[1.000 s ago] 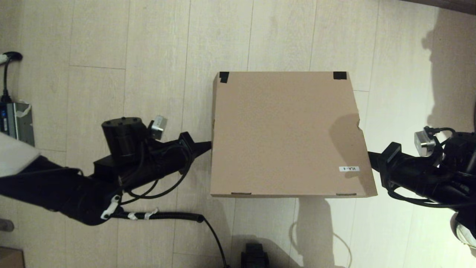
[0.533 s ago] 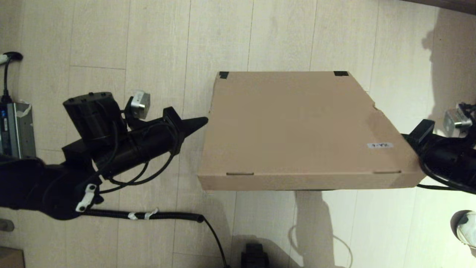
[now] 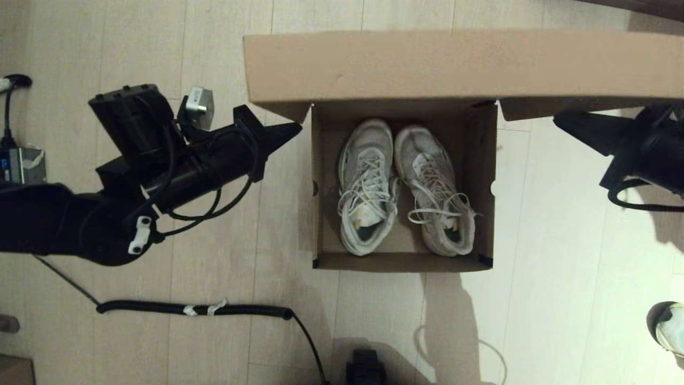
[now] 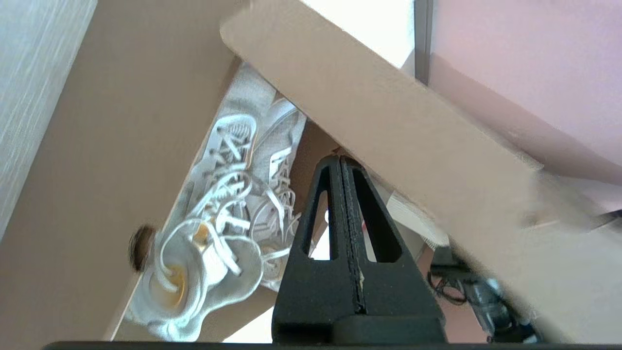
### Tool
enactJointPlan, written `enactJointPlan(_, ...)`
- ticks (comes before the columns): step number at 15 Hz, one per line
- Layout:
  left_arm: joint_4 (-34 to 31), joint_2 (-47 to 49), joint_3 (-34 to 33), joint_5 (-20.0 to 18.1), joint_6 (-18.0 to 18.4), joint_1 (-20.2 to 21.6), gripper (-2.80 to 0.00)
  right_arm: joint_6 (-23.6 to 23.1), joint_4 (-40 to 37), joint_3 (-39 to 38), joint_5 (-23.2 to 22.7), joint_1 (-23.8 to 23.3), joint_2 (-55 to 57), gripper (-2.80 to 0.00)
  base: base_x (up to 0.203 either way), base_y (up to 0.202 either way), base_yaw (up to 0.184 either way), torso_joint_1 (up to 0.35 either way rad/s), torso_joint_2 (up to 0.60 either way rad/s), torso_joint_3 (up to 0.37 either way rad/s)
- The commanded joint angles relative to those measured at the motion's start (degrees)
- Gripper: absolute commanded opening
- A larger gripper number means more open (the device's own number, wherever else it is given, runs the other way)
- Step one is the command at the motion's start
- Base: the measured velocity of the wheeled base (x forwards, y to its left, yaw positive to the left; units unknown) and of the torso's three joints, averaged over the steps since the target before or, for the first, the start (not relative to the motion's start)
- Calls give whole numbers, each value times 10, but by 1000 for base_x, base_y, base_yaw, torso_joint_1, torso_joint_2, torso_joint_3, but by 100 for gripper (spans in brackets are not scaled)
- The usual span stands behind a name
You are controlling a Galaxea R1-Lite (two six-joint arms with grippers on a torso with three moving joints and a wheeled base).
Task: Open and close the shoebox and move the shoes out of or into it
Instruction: Open the shoe box
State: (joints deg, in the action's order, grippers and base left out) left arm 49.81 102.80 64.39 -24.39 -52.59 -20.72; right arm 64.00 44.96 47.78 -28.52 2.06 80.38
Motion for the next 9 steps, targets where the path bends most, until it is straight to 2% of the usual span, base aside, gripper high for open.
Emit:
enactJointPlan(1,2,2,5,-1,-3,0,-280,4,4,30,0,0,40,-280,0,0,0,0,0,0)
enactJointPlan(4,2,-2,1,0,-3,0,-280,3,14,66,7,-1,87,-280,0,0,0,0,0,0)
enactJointPlan(7,1,2,6,0,-3,0,-280,47,45,102,6,-18,105,-280,0,0,0,0,0,0)
enactJointPlan(9,1,5,6,0,-3,0,-280,59,46,138,6,-31,135,-280,0,0,0,0,0,0)
